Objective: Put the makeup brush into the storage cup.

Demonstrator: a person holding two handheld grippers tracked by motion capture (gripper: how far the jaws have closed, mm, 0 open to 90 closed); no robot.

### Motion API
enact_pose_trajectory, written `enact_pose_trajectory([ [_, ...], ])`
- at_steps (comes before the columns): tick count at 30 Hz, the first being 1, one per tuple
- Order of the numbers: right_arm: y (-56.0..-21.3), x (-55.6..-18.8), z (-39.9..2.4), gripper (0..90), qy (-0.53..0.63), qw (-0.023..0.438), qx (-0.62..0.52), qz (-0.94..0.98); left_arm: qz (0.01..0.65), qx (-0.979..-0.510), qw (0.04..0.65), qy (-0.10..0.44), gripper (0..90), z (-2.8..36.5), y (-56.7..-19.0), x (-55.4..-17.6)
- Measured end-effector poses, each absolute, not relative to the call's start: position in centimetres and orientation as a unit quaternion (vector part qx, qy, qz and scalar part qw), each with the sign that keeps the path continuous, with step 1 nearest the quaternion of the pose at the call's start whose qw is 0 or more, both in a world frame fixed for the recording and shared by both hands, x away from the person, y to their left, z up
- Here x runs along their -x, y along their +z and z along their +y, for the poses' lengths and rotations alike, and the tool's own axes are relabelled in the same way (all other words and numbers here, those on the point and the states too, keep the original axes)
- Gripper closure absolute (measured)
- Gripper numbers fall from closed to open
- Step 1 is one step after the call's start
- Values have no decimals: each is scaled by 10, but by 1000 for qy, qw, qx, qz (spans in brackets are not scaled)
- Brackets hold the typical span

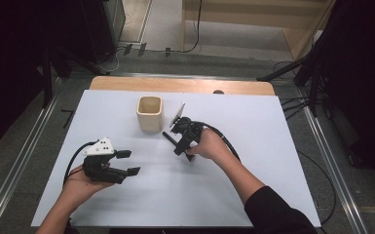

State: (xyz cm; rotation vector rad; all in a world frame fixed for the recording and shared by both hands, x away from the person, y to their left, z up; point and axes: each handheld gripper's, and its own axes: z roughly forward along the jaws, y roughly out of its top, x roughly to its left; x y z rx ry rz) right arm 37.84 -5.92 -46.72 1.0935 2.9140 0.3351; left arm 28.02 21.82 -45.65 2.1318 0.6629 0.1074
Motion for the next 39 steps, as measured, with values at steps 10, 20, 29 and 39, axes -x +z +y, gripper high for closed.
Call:
enact_pose_trajectory([
  [10,-477,-380,-52,431,90,16,-350,932,266,-857,438,43,296,218,-456,-280],
  [20,-482,-379,-46,523,75,26,-343,936,267,-857,439,45,297,218,-456,-280],
  [29,-481,-379,-44,686,72,24,-351,933,266,-858,437,44,297,218,-456,-280],
  [39,-481,-380,-45,789,72,18,-363,929,265,-859,436,43,297,218,-457,-280],
])
